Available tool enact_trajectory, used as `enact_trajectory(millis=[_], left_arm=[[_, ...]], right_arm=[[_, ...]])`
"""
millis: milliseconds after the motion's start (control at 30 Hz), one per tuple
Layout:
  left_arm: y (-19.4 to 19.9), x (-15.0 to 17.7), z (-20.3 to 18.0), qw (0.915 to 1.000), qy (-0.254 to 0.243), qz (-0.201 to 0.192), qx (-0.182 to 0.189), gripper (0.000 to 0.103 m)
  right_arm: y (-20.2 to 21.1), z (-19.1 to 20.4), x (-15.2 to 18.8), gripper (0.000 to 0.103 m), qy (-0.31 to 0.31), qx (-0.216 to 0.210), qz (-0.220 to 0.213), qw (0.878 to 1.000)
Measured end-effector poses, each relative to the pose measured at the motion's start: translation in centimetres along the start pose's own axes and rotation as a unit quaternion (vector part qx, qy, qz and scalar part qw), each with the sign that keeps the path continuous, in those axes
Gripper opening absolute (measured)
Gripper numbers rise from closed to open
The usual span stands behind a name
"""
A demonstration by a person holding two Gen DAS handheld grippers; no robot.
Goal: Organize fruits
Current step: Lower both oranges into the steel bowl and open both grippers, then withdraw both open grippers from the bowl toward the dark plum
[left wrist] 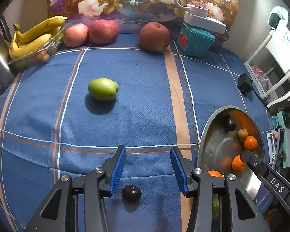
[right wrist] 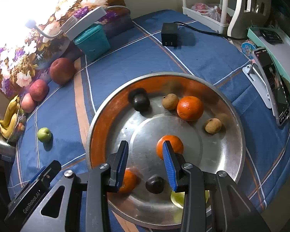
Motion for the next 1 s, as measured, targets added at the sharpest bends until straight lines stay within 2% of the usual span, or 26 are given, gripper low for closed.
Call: enact_trajectory(millis=[67, 133, 167, 200, 267, 500, 567, 667, 900, 933, 967, 1000], left_arm=[[-0.1, 0.1, -0.1, 1.0000, -0.002, 0.001, -0.001, 0.055], [-0.2, 0.1, -0.2, 1.0000, -0.004, 0.003, -0.004, 0.062], [-0.3, 0.1, -0.1, 0.9999, -0.004, 0.003, -0.009, 0.069], [-0.3, 0.1, 0.0, 0.9999, -0.005, 0.003, -0.015, 0.073], [-0.4, 0.1, 0.3, 0.9996, -0.006, 0.004, -0.026, 0.075], [-0.9, 0.1, 1.5, 0.9986, 0.003, 0.008, -0.051, 0.088], [-1.0, 0.1, 1.7, 0.9983, 0.004, 0.008, -0.057, 0.091], [-1.0, 0.1, 2.0, 0.9978, 0.005, 0.007, -0.066, 0.098], [-0.9, -0.1, 2.3, 0.9970, 0.005, -0.002, -0.077, 0.103], [-0.8, -0.1, 2.3, 0.9969, 0.003, -0.003, -0.079, 0.103], [-0.8, -0.2, 2.3, 0.9967, 0.002, -0.004, -0.081, 0.103], [-0.8, -0.2, 2.3, 0.9966, 0.001, -0.004, -0.082, 0.103]], right_arm=[[0.0, 0.1, 0.0, 0.038, 0.003, 0.000, 0.000, 1.000], [-0.1, 0.1, 0.1, 0.038, 0.005, 0.002, 0.001, 1.000], [-0.1, 0.1, 0.1, 0.038, 0.006, 0.004, 0.002, 1.000], [-0.2, 0.1, 0.2, 0.041, 0.008, 0.007, 0.005, 1.000], [-0.5, 0.1, 0.2, 0.064, 0.012, 0.014, 0.008, 1.000], [-0.4, 0.1, 0.0, 0.071, 0.021, 0.020, -0.006, 1.000], [-0.5, 0.1, 0.0, 0.079, 0.022, 0.020, -0.006, 1.000], [-0.5, 0.0, 0.0, 0.081, 0.024, 0.024, -0.008, 0.999], [-0.6, 0.0, 0.0, 0.082, 0.031, 0.033, -0.009, 0.999], [-0.6, 0.0, 0.0, 0.085, 0.031, 0.033, -0.010, 0.999], [-0.6, 0.0, 0.0, 0.092, 0.030, 0.032, -0.011, 0.999], [-0.5, 0.0, 0.0, 0.094, 0.030, 0.032, -0.013, 0.999]])
Point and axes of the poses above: each gripper's, at about its wrist camera, not at the fingertips, and y roughly against the way its jaws point, z to its left, x to its underside, the point moved 9 cm from there along -y, roughly the way its jaws point, and after that the axes turned 1 degree about -z, right-handed, at the moved point
